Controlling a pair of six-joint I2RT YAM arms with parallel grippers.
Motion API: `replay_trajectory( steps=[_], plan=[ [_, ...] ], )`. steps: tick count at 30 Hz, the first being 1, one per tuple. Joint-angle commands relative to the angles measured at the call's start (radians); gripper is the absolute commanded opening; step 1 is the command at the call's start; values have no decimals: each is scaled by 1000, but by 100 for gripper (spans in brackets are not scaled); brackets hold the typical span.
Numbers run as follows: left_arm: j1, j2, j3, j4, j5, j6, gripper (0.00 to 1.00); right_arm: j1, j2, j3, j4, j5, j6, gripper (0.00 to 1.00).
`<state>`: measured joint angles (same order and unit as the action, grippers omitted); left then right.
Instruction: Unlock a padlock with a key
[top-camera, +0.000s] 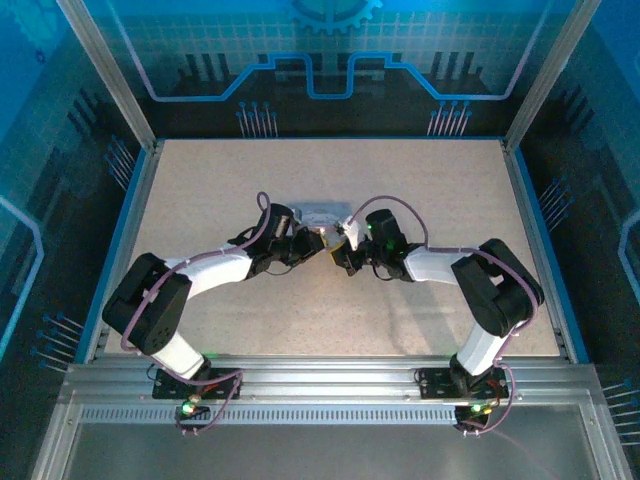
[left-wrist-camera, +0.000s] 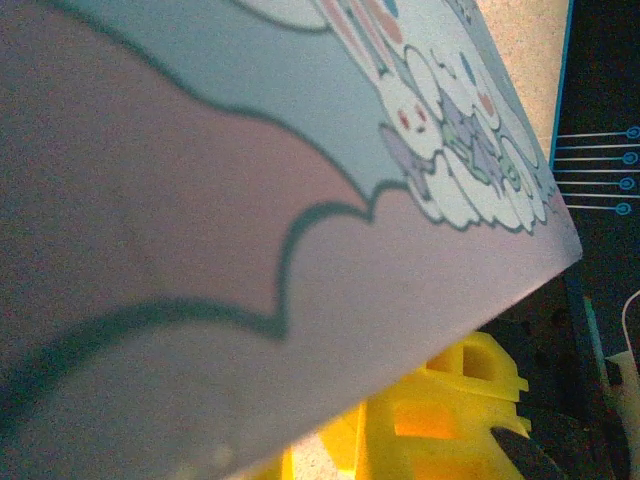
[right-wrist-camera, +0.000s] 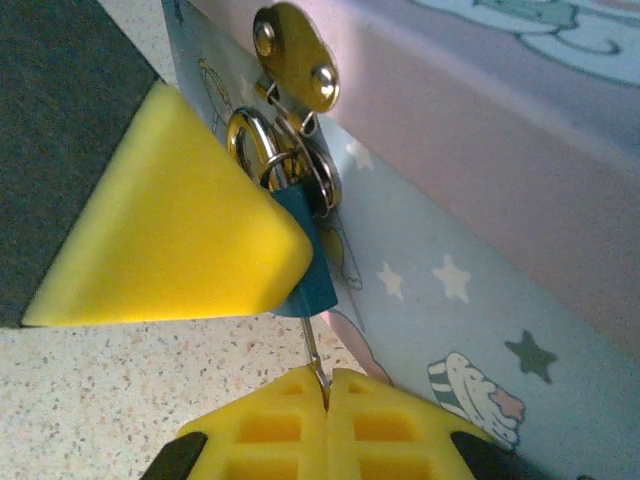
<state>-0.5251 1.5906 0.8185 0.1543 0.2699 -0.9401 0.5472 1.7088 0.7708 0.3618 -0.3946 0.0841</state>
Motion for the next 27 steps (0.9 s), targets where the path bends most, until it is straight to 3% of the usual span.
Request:
replay_trajectory(
  steps=[1,9,14,19,27],
  plan=[
    [-48,11,22,-16,150,10,14,-7,-45,29,213,-38,46,0],
    [-48,34,15,-10,145,15,14,-14,-69,60,162,-62,35,0],
    [-50,32,20,-8,147,12,14,22,-55,72,87,34,-20,0],
    [-58,37,30,-26,143,23,14,32,-36,57,133,104,-2,0],
    [-66,54,36,-65,116,63,14,-20,-54,74,171,-66,76,0]
  ],
)
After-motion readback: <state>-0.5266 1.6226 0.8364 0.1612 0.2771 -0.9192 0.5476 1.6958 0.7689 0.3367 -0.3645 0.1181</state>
